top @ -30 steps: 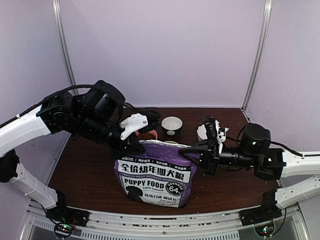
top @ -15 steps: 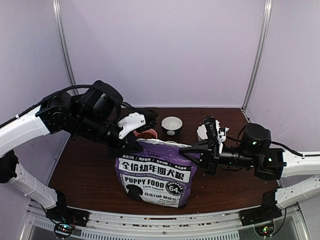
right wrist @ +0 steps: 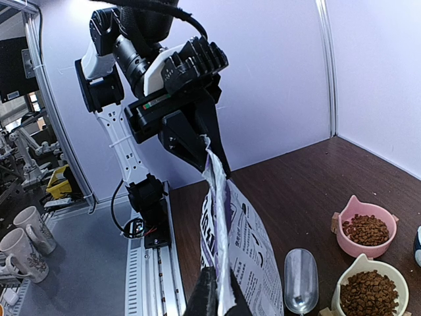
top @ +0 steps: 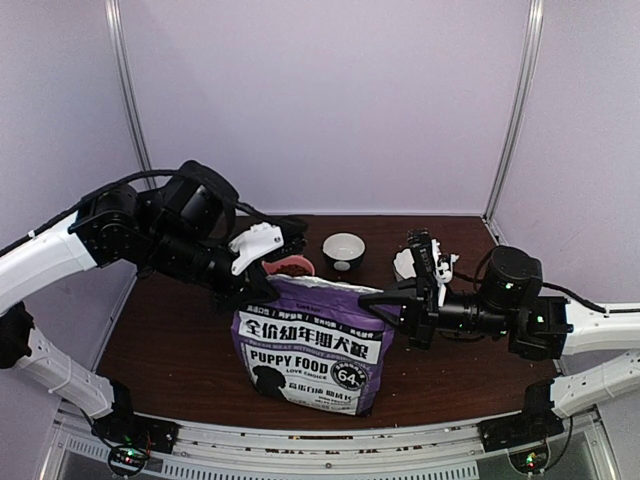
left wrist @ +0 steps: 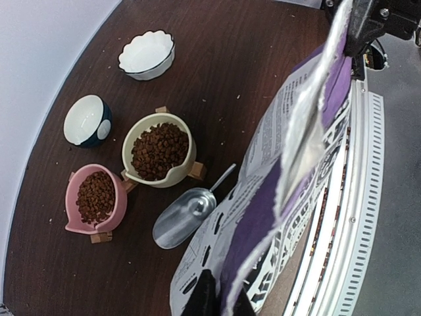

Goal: Serve the pet food

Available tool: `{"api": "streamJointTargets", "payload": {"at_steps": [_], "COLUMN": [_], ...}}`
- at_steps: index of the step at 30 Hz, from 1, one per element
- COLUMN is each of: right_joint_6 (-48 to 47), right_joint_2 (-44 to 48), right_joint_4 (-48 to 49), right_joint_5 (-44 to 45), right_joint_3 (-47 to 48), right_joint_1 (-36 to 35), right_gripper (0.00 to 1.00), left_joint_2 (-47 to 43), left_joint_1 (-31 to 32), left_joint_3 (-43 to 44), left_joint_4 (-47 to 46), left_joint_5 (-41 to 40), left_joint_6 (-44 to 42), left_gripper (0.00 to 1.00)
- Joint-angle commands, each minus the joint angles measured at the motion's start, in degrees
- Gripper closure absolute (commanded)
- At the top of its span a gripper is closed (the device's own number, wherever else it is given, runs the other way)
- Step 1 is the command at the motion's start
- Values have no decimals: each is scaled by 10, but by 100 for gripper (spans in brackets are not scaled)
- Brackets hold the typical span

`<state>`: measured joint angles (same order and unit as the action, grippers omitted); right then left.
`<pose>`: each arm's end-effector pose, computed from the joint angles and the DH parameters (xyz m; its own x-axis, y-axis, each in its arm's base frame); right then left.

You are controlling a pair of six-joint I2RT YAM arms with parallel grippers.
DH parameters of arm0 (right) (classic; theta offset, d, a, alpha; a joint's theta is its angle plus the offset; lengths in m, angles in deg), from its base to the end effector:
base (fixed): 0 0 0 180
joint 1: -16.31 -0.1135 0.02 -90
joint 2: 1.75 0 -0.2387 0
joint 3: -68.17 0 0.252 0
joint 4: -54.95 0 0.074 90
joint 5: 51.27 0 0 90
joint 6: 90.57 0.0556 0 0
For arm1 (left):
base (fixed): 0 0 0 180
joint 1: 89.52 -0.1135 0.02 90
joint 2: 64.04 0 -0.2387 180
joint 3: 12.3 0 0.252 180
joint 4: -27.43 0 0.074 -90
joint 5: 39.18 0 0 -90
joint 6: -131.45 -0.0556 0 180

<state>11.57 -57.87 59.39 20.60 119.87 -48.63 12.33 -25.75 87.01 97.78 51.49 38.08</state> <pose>0.0966 0.2474 0.2923 -0.2086 0.0257 -0.9777 -0.9705 0.1179 0.2102 0.1247 -0.2546 0.3483 -0.2719 0.6848 -0.6761 0.9180 0.3953 0.0312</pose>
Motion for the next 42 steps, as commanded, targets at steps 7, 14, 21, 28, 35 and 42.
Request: {"api": "streamJointTargets", "payload": {"at_steps": [7,14,21,28,35,42], "right_joint_6": [-2,-2,-2,0,0,1], "right_joint_2": [30,30,30,29,29,29], "right_joint_4": [15,14,14,15,14,13], "right_joint_5": [-3,-2,-1,-2,-2,-3], "right_joint_3": [-6,-6,-6,-6,-6,-5], "right_joint_1": [3,4,4,5,5,5], "right_gripper": [100,100,100,100,100,100], "left_joint_2": [-22,-28,-37,-42,-47,-52], "left_joint_1": [-46,-56,-62,-68,-71,-76], "left_joint_3": [-22,-32,-42,-49,-52,-56], "left_joint_4": [77,75,72,70,70,70], "left_joint_5": [-82,-83,-78,-84,-81,-90], "left_joint_6": [6,7,5,7,4,7], "left_gripper": [100,90,100,91,100,94]}}
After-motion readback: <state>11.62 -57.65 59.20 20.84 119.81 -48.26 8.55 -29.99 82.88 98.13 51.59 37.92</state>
